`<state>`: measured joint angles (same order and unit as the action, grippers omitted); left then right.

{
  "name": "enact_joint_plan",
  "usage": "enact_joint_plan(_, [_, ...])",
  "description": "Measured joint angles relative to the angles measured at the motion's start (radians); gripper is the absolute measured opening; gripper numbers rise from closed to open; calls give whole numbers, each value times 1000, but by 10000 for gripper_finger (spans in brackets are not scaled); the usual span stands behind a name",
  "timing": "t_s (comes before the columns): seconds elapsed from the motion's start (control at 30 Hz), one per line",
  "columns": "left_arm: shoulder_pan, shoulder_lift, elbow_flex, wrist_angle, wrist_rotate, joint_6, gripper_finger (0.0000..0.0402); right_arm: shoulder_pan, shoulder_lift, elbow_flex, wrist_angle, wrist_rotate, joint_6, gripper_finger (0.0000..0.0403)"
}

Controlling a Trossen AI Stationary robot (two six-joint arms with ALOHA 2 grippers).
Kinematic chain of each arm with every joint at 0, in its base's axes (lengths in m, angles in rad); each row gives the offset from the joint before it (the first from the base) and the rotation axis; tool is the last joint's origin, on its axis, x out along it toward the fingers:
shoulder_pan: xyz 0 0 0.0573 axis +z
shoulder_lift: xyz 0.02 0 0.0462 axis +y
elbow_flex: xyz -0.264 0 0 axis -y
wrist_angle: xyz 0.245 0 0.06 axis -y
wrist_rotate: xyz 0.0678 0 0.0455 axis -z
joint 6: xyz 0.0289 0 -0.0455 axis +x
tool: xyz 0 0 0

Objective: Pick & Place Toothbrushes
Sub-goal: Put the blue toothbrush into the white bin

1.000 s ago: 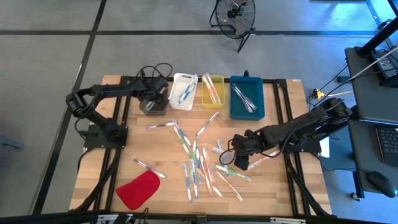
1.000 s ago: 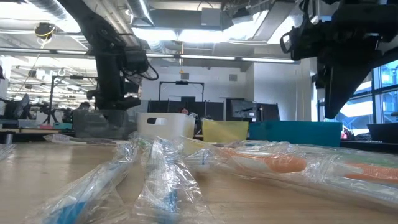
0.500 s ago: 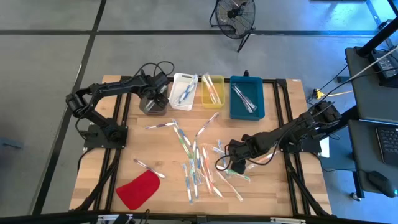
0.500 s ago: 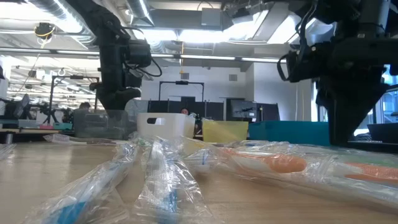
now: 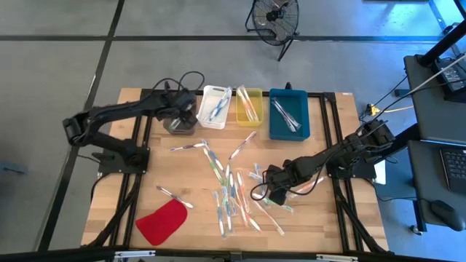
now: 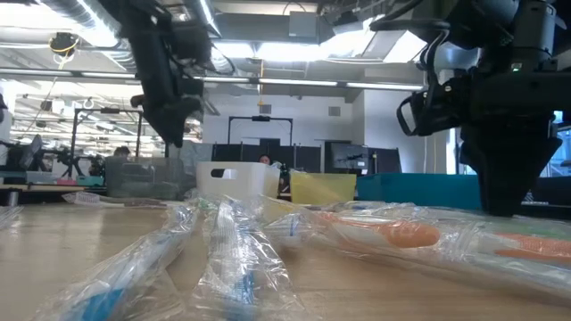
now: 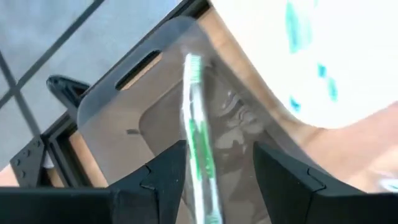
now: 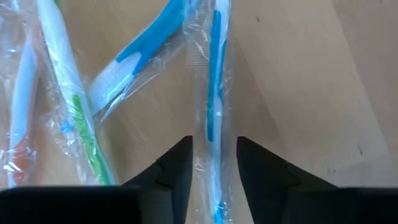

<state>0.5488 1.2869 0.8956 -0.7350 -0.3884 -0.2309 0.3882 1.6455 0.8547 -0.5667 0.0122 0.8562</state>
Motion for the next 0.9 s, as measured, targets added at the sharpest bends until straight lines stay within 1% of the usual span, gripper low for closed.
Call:
enact_joint_plan(0.1, [-47, -53, -42, 10, 1, -27, 180, 0, 0, 0, 1, 11, 0, 105])
enact_joint_plan(0.2, [-99, -100, -107, 64, 6, -57, 180, 0, 0, 0, 3, 34, 0, 87])
enact_joint_plan(0.4, [-211, -161, -217, 216, 73, -108, 180, 0, 9, 0, 10, 36, 0, 64])
enact_joint_plan(0.53, [-297, -164, -259, 316, 100, -138, 180, 0, 38, 4, 6, 30, 0, 59])
enact_joint_plan(0.73, [-425, -164, -302, 434, 111, -169, 180, -3, 39, 3, 6, 32, 31, 55])
enact_joint_plan(0.9, [-519, -154, -303, 482, 121, -201, 180, -3, 40, 3, 2, 32, 25, 21])
